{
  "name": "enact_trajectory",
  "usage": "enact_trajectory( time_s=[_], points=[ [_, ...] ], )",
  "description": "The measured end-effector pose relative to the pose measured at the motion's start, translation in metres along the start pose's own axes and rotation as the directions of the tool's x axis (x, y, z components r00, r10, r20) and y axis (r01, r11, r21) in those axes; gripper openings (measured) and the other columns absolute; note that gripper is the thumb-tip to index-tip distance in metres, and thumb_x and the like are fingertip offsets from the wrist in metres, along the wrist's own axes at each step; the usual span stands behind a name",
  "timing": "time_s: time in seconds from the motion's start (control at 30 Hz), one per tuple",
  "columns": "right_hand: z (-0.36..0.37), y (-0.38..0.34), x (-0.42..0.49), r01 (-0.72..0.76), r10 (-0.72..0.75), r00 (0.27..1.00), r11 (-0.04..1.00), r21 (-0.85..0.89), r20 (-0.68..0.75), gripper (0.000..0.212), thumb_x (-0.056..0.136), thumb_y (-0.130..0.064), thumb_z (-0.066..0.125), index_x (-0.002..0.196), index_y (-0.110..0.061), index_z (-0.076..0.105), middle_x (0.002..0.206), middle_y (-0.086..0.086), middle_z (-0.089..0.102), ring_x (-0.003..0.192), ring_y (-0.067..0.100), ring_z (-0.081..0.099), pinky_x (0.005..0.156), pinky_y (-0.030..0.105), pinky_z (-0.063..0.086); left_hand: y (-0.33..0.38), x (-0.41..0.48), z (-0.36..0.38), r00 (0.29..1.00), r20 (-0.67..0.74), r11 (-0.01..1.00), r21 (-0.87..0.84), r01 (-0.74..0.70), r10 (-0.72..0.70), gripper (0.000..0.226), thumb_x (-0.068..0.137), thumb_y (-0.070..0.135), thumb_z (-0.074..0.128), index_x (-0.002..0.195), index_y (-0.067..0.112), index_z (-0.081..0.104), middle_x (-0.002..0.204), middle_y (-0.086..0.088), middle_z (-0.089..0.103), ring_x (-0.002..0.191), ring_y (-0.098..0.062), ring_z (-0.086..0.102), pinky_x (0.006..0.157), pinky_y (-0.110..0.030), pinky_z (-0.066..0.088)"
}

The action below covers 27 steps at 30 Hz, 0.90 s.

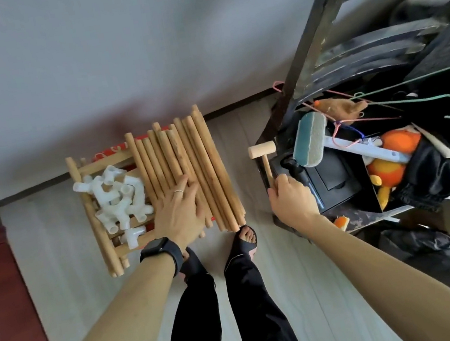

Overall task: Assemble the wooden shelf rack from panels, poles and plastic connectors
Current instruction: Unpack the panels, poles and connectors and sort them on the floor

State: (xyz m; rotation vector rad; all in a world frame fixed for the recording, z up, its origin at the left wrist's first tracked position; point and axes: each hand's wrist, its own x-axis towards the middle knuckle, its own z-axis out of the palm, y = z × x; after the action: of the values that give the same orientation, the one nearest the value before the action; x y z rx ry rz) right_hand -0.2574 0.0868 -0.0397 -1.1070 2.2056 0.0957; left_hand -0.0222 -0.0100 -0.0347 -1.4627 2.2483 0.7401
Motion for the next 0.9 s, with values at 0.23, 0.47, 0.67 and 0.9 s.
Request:
enact_trajectory(
  time_s=[0.23, 0.47, 0.67, 0.9],
  points=[
    [0.011, -0.107, -0.022, 0.224, -0.216, 0.975, 0.948, 0.227, -0.060, 0.020, 0.100, -0.037, 0.053, 0.094, -0.018, 0.053, 0.085, -0.009, 0.057, 0.071, 0.009, 0.055, 0.059, 0.026, 0.039, -0.068, -0.031, -0.037, 0.945, -0.313, 0.972, -0.234, 0.023, -0.098, 0.045, 0.090, 0.017, 0.065, 0.134, 0.011, 0.059, 0.140, -0.011, 0.058, 0.122, -0.030, 0.059, 0.100, -0.046, 0.051],
    [0.068, -0.178, -0.017, 0.232, -0.243, 0.967, 0.963, 0.140, 0.071, 0.019, 0.101, -0.034, 0.055, 0.094, -0.017, 0.053, 0.080, -0.005, 0.057, 0.067, 0.012, 0.056, 0.053, 0.025, 0.040, -0.162, -0.053, -0.025, 0.833, -0.319, 0.837, -0.475, 0.272, -0.452, 0.053, 0.095, 0.031, 0.063, 0.143, 0.019, 0.044, 0.141, -0.006, 0.050, 0.121, -0.029, 0.054, 0.093, -0.039, 0.050],
    [0.072, -0.185, -0.008, 0.126, -0.140, 0.985, 0.982, 0.142, 0.096, 0.021, 0.097, -0.043, 0.060, 0.094, -0.023, 0.059, 0.081, -0.007, 0.064, 0.067, 0.009, 0.061, 0.055, 0.023, 0.046, -0.193, -0.039, -0.007, 0.849, 0.042, 0.576, -0.717, 0.393, -0.528, 0.070, 0.100, 0.053, 0.050, 0.157, 0.037, 0.011, 0.155, -0.006, 0.040, 0.129, -0.028, 0.054, 0.083, -0.033, 0.046],
    [0.028, -0.147, 0.030, -0.134, 0.208, 0.975, 0.824, 0.551, -0.073, 0.047, 0.087, -0.055, 0.059, 0.125, -0.028, 0.059, 0.120, -0.003, 0.063, 0.101, 0.011, 0.059, 0.082, 0.032, 0.047, -0.211, -0.011, -0.013, 0.778, 0.460, -0.109, -0.881, 0.460, -0.427, 0.034, 0.101, 0.062, 0.038, 0.113, 0.039, 0.060, 0.113, 0.006, 0.067, 0.110, -0.021, 0.061, 0.090, -0.043, 0.050]
  ],
)
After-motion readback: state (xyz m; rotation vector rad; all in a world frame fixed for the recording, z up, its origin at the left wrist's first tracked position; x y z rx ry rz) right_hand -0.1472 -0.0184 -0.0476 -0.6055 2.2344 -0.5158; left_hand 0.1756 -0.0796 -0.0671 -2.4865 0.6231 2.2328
